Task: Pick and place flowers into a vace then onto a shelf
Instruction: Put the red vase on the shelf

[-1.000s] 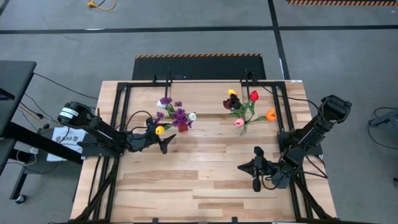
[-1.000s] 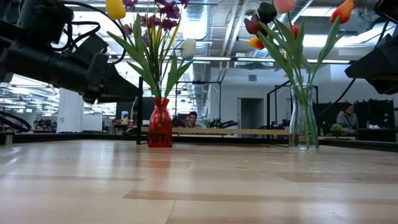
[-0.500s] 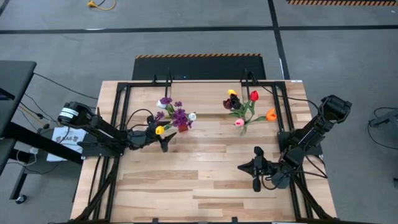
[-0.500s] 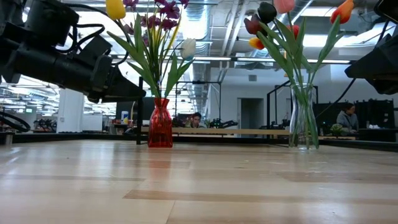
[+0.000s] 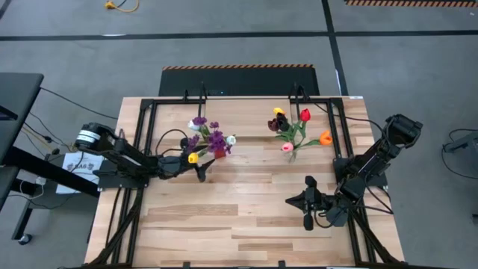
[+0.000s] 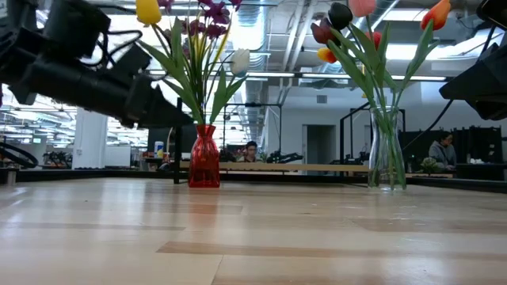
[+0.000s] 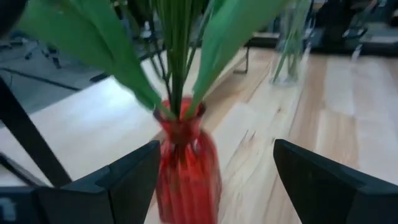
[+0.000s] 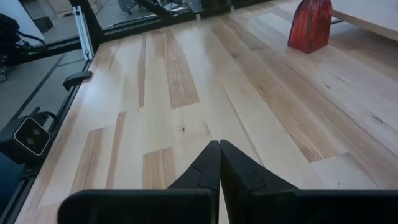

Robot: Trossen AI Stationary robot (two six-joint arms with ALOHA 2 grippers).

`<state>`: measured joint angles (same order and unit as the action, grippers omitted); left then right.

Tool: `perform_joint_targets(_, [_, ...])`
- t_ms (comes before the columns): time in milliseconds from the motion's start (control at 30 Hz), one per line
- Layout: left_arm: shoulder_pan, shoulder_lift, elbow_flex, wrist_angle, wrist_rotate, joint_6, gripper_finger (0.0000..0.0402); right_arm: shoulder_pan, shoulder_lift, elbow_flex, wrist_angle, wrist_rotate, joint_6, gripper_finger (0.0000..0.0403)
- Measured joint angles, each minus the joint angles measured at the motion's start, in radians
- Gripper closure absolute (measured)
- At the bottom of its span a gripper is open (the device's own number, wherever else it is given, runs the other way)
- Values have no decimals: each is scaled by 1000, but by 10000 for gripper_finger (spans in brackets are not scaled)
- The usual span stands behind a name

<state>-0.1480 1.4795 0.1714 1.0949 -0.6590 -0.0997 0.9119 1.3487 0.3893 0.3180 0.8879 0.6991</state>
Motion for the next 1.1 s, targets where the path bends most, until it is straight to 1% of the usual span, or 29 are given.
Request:
perform_joint_targets(67, [13,55,12,8,17,-13,97,0,0,0,0,0,0,403])
perform_joint_targets(267, [19,252,48,163,18,-16,97,2,0,0,0,0,0,403])
perform_joint_targets(400, [19,321,84,175,-12,-15,97,2,0,0,0,-7,0,403])
perform_joint_targets(867, [17,327,88,204,-87,8,97,2,0,0,-4,-11,0,403])
perform_joint_targets(1000, [18,327,102,210,-114,10,97,2,0,0,-4,-11,0,403])
perform_joint_targets(1100, [18,327,124,211,-114,11,97,2,0,0,-4,-11,0,403])
